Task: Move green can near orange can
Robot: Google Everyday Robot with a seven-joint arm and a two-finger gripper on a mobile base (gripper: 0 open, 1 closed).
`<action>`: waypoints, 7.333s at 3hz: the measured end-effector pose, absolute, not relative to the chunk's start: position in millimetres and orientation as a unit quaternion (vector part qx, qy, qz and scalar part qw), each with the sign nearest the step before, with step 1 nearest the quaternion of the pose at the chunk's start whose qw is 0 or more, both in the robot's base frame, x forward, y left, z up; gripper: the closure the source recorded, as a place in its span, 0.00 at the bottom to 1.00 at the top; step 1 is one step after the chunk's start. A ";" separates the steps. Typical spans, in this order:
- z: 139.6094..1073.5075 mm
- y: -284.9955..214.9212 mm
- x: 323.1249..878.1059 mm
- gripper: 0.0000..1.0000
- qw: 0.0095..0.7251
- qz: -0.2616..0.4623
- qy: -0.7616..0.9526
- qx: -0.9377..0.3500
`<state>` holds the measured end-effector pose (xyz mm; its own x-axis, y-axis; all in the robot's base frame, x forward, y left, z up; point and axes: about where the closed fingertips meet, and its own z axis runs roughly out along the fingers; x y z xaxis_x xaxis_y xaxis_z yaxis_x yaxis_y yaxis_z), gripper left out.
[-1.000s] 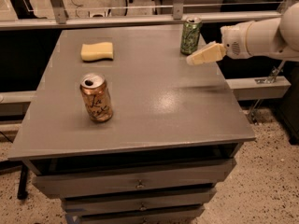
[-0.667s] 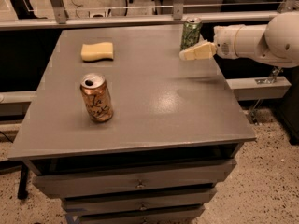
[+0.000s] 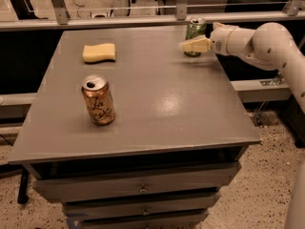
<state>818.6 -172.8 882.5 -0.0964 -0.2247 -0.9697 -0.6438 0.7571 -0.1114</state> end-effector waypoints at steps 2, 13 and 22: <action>889.4 -179.0 840.3 0.41 0.619 0.187 0.716 -0.262; 903.9 23.9 539.4 1.00 0.465 0.443 0.592 -0.487; 962.9 -23.7 568.6 0.00 0.522 0.337 0.555 -0.552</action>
Offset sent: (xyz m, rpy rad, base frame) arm 0.0078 -0.0061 0.0046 0.1427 0.0396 -0.0639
